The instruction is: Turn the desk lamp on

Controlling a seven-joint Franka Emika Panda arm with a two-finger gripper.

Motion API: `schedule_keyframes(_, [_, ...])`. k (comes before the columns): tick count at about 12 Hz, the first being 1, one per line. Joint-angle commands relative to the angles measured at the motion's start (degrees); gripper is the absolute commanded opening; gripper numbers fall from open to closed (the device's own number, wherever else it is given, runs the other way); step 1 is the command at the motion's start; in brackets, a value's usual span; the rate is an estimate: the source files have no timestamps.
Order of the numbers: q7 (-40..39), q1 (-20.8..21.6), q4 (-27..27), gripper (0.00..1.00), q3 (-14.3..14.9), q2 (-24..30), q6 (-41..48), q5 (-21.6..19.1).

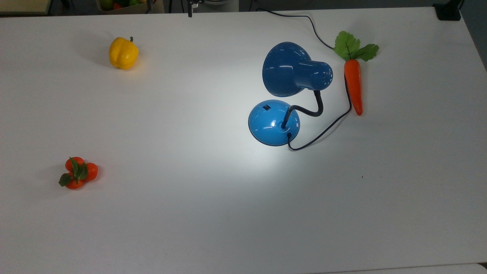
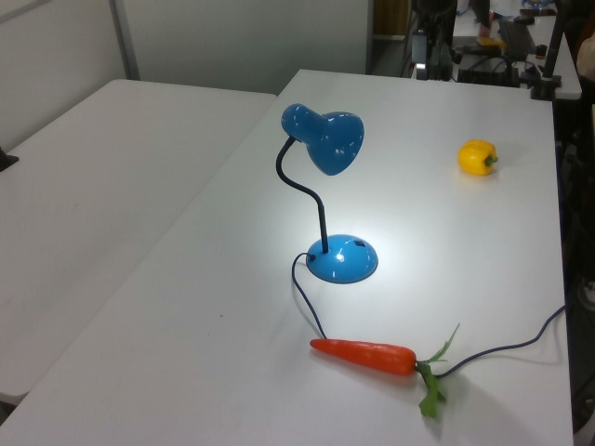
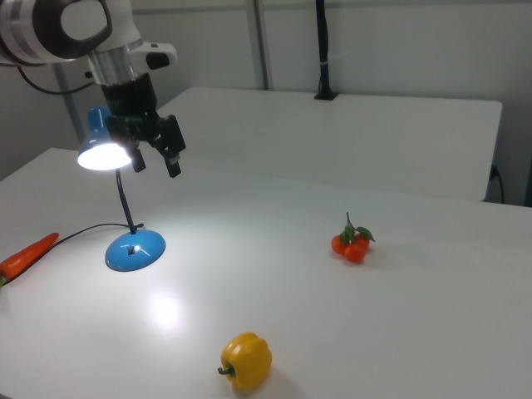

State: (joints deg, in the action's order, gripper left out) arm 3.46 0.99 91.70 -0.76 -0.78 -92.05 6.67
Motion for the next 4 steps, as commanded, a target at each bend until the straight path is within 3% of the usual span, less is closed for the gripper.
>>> schedule_keyframes(1, [0.0,0.7,-0.9,1.0,1.5,1.3,3.5,0.0])
schedule_keyframes(4, [0.1,0.1,-1.4,1.0,1.5,1.2,4.0,-0.2])
